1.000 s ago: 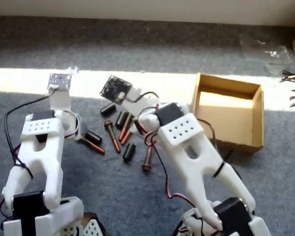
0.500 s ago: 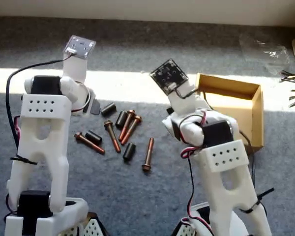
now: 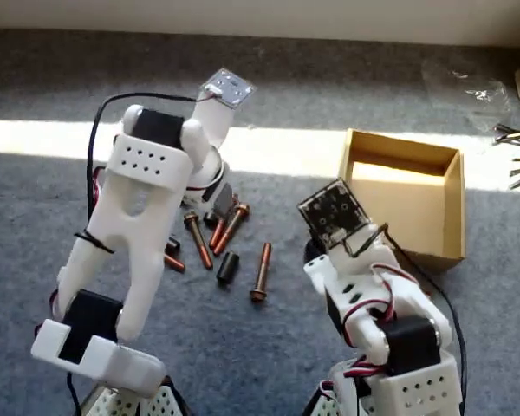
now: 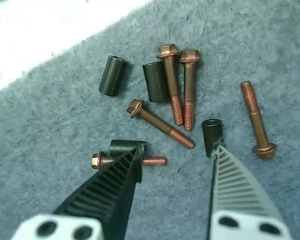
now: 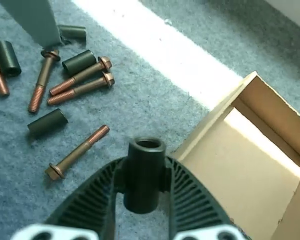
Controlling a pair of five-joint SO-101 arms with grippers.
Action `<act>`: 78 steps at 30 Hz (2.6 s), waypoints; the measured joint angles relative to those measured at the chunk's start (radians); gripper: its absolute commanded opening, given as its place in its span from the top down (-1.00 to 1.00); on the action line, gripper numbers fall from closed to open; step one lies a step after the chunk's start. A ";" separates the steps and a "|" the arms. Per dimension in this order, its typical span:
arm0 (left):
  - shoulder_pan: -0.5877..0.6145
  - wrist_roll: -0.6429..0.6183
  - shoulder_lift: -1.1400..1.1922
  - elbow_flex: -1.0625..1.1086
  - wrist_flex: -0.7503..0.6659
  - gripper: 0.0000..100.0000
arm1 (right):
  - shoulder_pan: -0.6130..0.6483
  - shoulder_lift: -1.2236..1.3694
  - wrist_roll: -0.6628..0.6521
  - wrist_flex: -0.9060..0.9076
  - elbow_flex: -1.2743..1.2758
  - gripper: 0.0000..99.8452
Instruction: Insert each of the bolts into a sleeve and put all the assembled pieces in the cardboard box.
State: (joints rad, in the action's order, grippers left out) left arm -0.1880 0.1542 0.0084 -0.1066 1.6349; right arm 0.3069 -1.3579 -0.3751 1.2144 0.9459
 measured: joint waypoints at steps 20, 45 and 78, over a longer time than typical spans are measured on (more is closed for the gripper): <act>-0.063 0.035 0.239 -0.002 -0.071 0.57 | -0.097 -0.382 0.169 -0.068 0.414 0.99; -0.143 -0.021 0.471 -0.037 -0.313 0.57 | -0.097 -0.462 0.172 -0.068 0.523 0.99; -0.097 -0.026 0.542 -0.038 -0.396 0.85 | -0.097 -0.462 0.172 -0.068 0.523 0.99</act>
State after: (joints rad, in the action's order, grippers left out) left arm -0.2846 0.1281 0.5501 -0.1450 1.2390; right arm 0.2102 -1.8197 -0.2033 1.1469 1.4691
